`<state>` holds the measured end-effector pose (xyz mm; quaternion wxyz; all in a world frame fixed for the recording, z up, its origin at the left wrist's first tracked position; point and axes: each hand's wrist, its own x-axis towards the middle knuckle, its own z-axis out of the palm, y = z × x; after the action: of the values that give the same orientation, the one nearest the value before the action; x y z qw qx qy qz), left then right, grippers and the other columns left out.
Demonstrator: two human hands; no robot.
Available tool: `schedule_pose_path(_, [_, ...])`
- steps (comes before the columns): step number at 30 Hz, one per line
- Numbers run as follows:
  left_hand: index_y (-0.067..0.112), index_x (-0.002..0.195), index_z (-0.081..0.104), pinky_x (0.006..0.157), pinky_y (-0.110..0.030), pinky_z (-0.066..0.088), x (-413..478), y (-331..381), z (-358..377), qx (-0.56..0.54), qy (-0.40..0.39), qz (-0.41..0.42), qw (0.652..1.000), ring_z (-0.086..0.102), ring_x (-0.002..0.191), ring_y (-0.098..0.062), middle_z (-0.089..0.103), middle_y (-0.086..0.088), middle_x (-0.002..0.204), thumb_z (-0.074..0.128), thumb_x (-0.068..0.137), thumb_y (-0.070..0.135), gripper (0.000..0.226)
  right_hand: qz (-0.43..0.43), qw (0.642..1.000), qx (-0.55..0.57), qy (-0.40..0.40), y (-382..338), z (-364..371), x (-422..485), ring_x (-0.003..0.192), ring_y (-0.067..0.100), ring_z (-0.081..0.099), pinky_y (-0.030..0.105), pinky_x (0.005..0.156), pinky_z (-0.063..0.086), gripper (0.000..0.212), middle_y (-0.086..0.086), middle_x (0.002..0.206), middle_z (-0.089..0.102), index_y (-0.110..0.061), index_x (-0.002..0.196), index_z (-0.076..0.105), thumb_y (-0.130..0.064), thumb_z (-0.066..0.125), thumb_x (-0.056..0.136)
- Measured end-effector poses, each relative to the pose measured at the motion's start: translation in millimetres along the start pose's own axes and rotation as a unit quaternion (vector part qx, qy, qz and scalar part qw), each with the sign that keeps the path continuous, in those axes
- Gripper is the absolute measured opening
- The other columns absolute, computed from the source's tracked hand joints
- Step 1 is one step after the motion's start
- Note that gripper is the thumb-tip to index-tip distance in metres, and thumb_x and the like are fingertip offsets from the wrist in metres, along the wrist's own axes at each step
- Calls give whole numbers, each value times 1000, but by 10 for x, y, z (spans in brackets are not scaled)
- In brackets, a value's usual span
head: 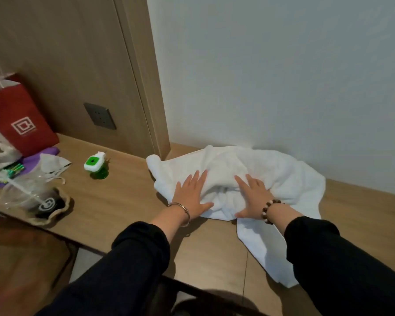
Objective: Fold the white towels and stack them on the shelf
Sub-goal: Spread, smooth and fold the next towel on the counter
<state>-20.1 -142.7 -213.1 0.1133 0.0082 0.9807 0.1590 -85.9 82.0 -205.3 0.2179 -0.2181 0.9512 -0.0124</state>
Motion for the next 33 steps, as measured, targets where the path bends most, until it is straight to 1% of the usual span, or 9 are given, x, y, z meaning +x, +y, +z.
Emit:
schedule_pose_path(4, [24,147,-20,113,-42,18,66,2,378,142,-46,-10,989,14,142,-29,-2,-6,159,60,81,53,108,-10,999,-45,26,68,107,24,145,31,-3,53,114,23,128,6,158,-17,-34,148,-18,-58,76,65])
schedule_pose_path(7, [22,148,-17,98,-35,33,97,45,479,217,-15,-16,976,37,125,-28,23,-14,149,64,81,32,106,-1,993,-23,113,85,285,-49,146,28,-3,50,115,19,115,6,159,-12,-32,151,-9,-47,74,72])
schedule_pose_path(10, [21,144,27,66,-29,45,42,65,488,248,77,38,965,59,81,-25,62,-12,98,82,58,21,103,53,982,29,180,113,549,-216,147,22,-9,54,114,9,108,7,159,-12,-31,152,-3,-45,72,75])
schedule_pose_path(12, [17,141,39,55,-29,45,2,25,476,213,95,58,971,59,69,-26,62,-10,79,84,51,12,101,91,973,61,205,118,720,-329,147,20,-6,56,113,11,105,4,160,-9,-26,152,3,-45,71,76])
schedule_pose_path(16, [31,150,-4,64,-31,39,51,-162,431,149,47,11,988,54,91,-23,57,-4,99,58,83,19,93,200,923,219,244,163,871,-474,135,27,31,44,102,38,104,10,152,26,-16,149,22,-47,79,68])
schedule_pose_path(21, [37,148,5,83,-38,49,55,-401,239,41,27,18,999,59,96,-25,62,-3,116,52,87,32,77,227,931,242,154,229,861,-472,82,26,58,29,64,41,35,6,97,62,-15,117,44,-23,57,86])
schedule_pose_path(24, [33,149,11,86,-38,48,-8,-632,121,25,23,12,999,58,103,-28,59,-6,123,56,85,29,78,223,963,107,103,443,738,-525,89,29,61,28,66,38,8,10,101,63,-16,98,46,-16,48,90])
schedule_pose_path(29, [34,149,7,96,-38,44,-148,-938,-31,65,-40,-53,996,50,116,-26,49,-5,136,61,84,30,85,361,924,59,110,1012,388,-700,102,31,57,36,81,46,21,11,111,57,-12,108,57,-15,52,87])
schedule_pose_path(33, [18,143,25,96,-33,39,-26,-705,-210,-65,-83,-74,992,45,120,-24,40,-7,143,76,71,49,94,255,927,131,240,857,68,-508,127,34,38,41,102,35,50,17,139,39,-9,132,48,-5,55,83])
